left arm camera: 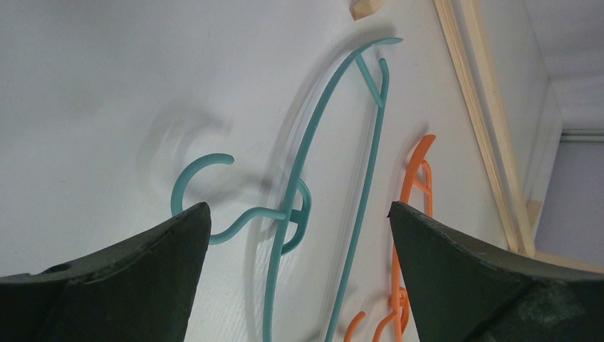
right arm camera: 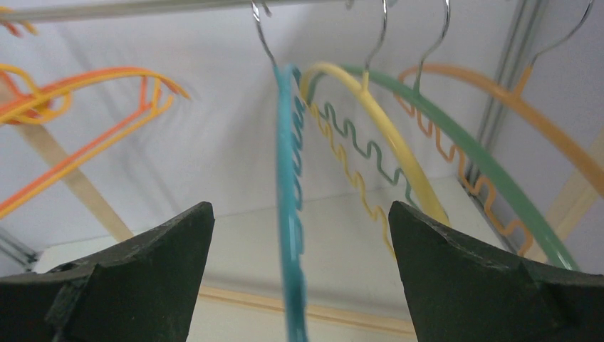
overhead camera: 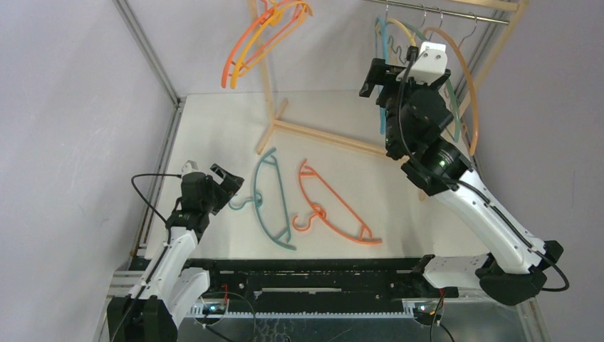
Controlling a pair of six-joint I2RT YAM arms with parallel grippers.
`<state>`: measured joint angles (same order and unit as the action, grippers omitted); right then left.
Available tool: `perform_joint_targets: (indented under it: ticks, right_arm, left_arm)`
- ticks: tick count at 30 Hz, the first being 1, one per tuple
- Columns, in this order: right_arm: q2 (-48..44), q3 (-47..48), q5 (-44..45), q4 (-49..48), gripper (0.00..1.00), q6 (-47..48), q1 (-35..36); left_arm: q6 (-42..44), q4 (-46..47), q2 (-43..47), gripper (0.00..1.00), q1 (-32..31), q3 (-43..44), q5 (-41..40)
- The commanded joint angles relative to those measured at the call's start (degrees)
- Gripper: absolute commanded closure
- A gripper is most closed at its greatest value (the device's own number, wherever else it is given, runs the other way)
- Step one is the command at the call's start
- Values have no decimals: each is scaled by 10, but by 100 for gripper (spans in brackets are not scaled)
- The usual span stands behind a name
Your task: Organize the hangers
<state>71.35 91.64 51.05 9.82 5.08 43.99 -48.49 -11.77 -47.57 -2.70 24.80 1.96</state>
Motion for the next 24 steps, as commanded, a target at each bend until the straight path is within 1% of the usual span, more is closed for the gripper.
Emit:
perform_joint_targets:
  ticks: [1, 5, 9, 11, 12, 14, 15, 16, 17, 19, 20, 21, 22, 23, 24]
  right_arm:
    - [-27, -8, -7, -82, 3, 88, 44]
    - [-28, 0, -76, -81, 14, 85, 59]
    - [-2, 10, -148, -69, 38, 60, 34]
    - [21, 21, -180, -63, 54, 35, 7]
    - [32, 24, -199, -66, 60, 21, -8]
    - [56, 27, -238, -83, 67, -4, -39]
    - [68, 27, -255, -95, 73, -15, -53]
    - [82, 27, -273, -111, 76, -22, -66]
    - [95, 29, -296, -130, 77, -26, -76]
    - [125, 33, -322, -164, 85, -30, -90]
    - [140, 40, -333, -176, 86, -29, -96]
    - [159, 51, -343, -181, 90, -33, -101]
    - [178, 68, -351, -181, 97, -38, -109]
    - [196, 87, -357, -176, 100, -43, -113]
    - [213, 103, -364, -174, 100, -45, -116]
  left_arm:
    - [0, 28, -5, 0, 5, -1, 9]
    - [2, 29, -11, 0, 5, 5, 10]
    - [1, 32, -16, 0, 5, 7, 11]
    - [2, 32, -19, 0, 5, 9, 12]
    - [2, 32, -19, 0, 6, 10, 14]
    - [3, 30, -20, 0, 6, 11, 16]
    - [3, 30, -18, 0, 6, 12, 15]
    - [3, 28, -18, 0, 6, 12, 15]
    - [2, 27, -16, 0, 6, 12, 15]
    - [2, 22, -11, 0, 7, 12, 15]
    - [2, 19, -8, 0, 7, 11, 14]
    - [2, 16, -6, 0, 7, 11, 13]
    - [3, 13, -2, 0, 8, 11, 12]
    - [3, 11, 1, 0, 10, 9, 11]
    - [4, 8, 3, 0, 10, 8, 11]
